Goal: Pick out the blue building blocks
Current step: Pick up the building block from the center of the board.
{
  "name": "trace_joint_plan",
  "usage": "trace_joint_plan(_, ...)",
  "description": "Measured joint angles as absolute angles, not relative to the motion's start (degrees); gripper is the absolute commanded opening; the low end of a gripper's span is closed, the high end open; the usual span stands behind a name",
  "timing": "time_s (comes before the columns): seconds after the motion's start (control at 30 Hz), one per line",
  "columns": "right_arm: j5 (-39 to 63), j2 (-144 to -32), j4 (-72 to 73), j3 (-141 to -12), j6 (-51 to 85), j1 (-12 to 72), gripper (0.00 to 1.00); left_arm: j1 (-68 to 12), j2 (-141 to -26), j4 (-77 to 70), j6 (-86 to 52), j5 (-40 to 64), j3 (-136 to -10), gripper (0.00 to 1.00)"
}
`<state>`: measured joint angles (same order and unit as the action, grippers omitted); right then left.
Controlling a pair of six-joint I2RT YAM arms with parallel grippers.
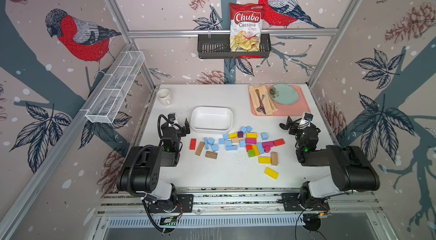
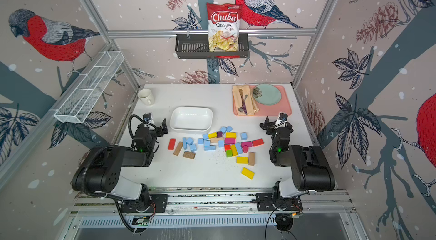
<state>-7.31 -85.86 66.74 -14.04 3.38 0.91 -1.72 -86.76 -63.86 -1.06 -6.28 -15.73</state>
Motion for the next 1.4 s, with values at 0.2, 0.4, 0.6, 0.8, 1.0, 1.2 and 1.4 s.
trace_joint_plan(0.2, -7.29, -85.86, 66.74, -14.04, 3.38, 0.89, 0.99, -1.72, -86.76, -63.86, -1.06, -6.28, -15.73, 0.99)
trace_joint_plan(0.4, -7.29, -85.86, 66.74, -14.04, 3.38, 0.86, 1.0, -1.72, -86.76, -63.86, -1.06, -6.28, -15.73, 0.99)
trace_joint_plan(0.6, -6.87, -85.86, 66.74, -14.04, 3.4, 0.47, 1.0, -1.72, -86.76, -63.86, -1.06, -6.28, -15.73, 0.99)
trace_joint_plan(0.8, -5.85, -85.86, 66.7, -14.06, 3.42, 0.01, 0.99, -1.72, -86.76, -63.83, -1.06, -6.28, -15.75, 0.99)
trace_joint_plan(1.0, -7.27, -84.53, 63.46, -15.62, 3.6, 0.84, 1.0, -1.72, -86.39, -63.33, -1.08, -7.14, -15.86, 0.99)
trace_joint_plan(1.2, -12.23, -78.85, 52.4, -22.41, 5.13, 1.34, 0.99, -1.83, -79.31, -51.48, -3.44, -12.82, -23.16, 0.99)
trace_joint_plan(1.4, -14.72, -72.16, 36.8, -30.92, 9.26, 1.78, 1.0, -2.79, -67.44, -39.38, -9.58, -21.21, -24.47, 0.99)
